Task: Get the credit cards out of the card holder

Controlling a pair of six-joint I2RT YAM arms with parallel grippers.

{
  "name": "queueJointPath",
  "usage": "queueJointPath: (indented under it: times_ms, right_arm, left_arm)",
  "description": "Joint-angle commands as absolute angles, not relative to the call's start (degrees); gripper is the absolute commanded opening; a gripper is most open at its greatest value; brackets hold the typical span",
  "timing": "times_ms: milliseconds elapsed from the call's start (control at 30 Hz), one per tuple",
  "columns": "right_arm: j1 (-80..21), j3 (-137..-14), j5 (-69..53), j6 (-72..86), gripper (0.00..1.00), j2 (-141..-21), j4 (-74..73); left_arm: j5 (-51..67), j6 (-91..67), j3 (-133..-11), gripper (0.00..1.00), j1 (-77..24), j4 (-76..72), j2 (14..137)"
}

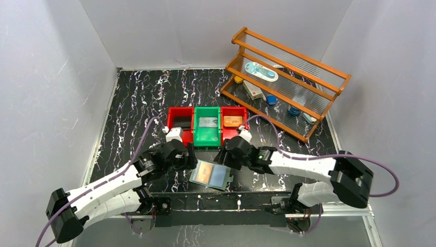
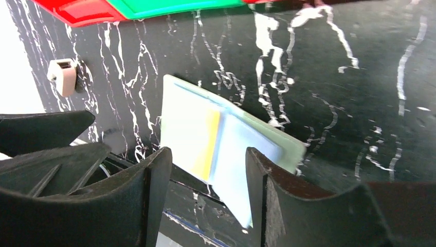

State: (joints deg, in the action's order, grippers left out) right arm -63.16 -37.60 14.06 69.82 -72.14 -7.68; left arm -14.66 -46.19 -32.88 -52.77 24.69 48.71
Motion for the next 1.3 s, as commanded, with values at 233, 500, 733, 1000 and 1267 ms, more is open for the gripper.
queueJointPath:
  times_ms: [233,500,733,1000,1267]
  right_arm:
    - [-69.43,-56.29,22.92,68.87,0.69,-89.47,-20.41]
    - [-71.22,-66.77,24.82,67.0,0.72,-100.25,-29.02]
    - [-72.35,-72.21,25.93,66.75,0.73,-106.03,-33.22]
    - [-72.96,-73.56,25.08,67.3,0.74,-109.92,-34.36]
    - [-74.04,-73.08,25.05,67.44,0.75,-110.65,-34.0]
  left_arm:
    - [-13.3,-46.58,-32.26,0.85,-37.84,32.58,50.94]
    - [-6.16,-47.37,-32.89,0.93,-29.62,32.62,44.63]
    - [-7.52,-45.67,-35.17,0.94,-29.54,35.78,40.27]
    - [-7.24,-43.97,-36.27,0.95,-29.54,36.66,39.38]
    - [-6.69,-44.28,-35.87,0.95,-29.52,36.18,39.55]
